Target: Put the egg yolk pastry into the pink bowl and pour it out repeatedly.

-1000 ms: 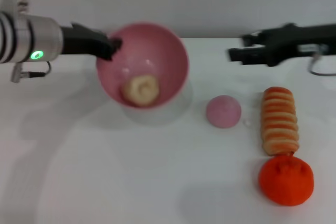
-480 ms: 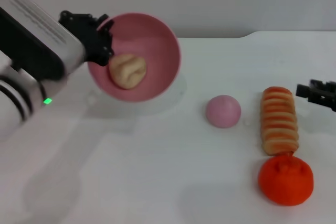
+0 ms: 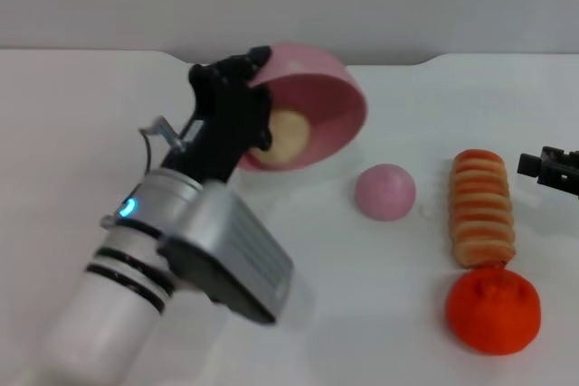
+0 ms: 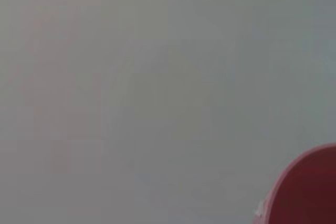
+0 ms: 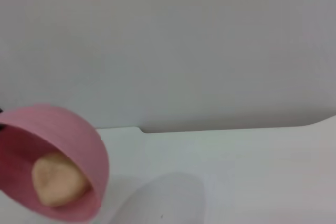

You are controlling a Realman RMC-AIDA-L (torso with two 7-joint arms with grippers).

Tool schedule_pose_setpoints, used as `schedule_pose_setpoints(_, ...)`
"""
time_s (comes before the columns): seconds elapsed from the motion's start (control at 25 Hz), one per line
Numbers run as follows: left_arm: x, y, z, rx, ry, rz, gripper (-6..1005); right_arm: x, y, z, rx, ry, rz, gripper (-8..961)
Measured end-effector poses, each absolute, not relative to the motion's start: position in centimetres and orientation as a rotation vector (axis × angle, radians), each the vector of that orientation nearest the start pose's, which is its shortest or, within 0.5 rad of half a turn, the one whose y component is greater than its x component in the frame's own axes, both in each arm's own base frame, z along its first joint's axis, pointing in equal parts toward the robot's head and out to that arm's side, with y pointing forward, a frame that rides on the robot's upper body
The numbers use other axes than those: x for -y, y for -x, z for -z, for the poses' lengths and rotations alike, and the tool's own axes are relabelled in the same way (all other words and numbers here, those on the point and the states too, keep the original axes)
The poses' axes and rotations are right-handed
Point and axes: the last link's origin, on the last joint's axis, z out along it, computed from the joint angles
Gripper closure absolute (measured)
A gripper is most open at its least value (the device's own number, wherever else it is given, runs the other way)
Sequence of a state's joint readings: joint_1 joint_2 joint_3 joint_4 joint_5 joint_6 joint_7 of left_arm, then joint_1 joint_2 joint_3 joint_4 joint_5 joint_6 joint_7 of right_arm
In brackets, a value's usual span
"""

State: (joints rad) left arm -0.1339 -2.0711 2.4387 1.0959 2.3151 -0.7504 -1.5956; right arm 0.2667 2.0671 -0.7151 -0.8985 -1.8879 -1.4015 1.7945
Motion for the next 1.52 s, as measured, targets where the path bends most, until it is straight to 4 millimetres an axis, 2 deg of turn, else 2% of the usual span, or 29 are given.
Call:
schedule_pose_setpoints(0.32,-26.8,17.5,10.6,-0.815,1.633,0.051,998,-30.3,-32.9,-5.8,-1.148,2.255,-0.667,393)
schedule_pose_setpoints(0.6,-27.6,17.7,10.5,-0.789,1.642,0.056,998,-30.3,-32.9,-5.8,-1.148,2.254,-0.667,398)
schedule_pose_setpoints(0.72,-29.6,17.2,9.0,-0.540,1.656,0.110,999,-30.4,-32.6,-5.7,-1.136,2.264,-0.669,400)
schedule_pose_setpoints(0.76,-29.6,17.2,9.0,-0.540,1.656,0.110,999,-30.5,-32.5,-5.6,-1.129,2.270,-0.670,401)
schedule_pose_setpoints(0.8,-31.8,16.7,7.6,-0.308,1.697,0.145,999,-30.7,-32.4,-5.5,-1.123,2.275,-0.672,402)
schedule_pose_setpoints(0.88,-33.2,16.6,6.7,-0.179,1.742,0.167,999,-30.9,-32.0,-5.4,-1.115,2.286,-0.676,403)
schedule_pose_setpoints(1.04,-36.4,17.0,4.5,0.139,1.946,0.267,999,-31.6,-31.1,-4.8,-1.101,2.326,-0.687,406)
schedule_pose_setpoints(1.12,-37.6,17.7,2.8,0.333,2.102,0.388,999,-31.9,-30.4,-4.5,-1.087,2.360,-0.696,408)
schedule_pose_setpoints(1.32,-39.1,19.9,-1.3,0.712,2.290,0.532,999,-32.7,-28.2,-3.6,-1.034,2.465,-0.719,411)
schedule_pose_setpoints(1.4,-39.2,20.8,-2.6,0.805,2.329,0.488,999,-33.1,-27.2,-2.9,-1.002,2.520,-0.707,413)
schedule_pose_setpoints(1.52,-38.7,22.6,-4.8,0.979,2.326,0.323,999,-33.6,-25.1,-1.2,-0.928,2.645,-0.651,415)
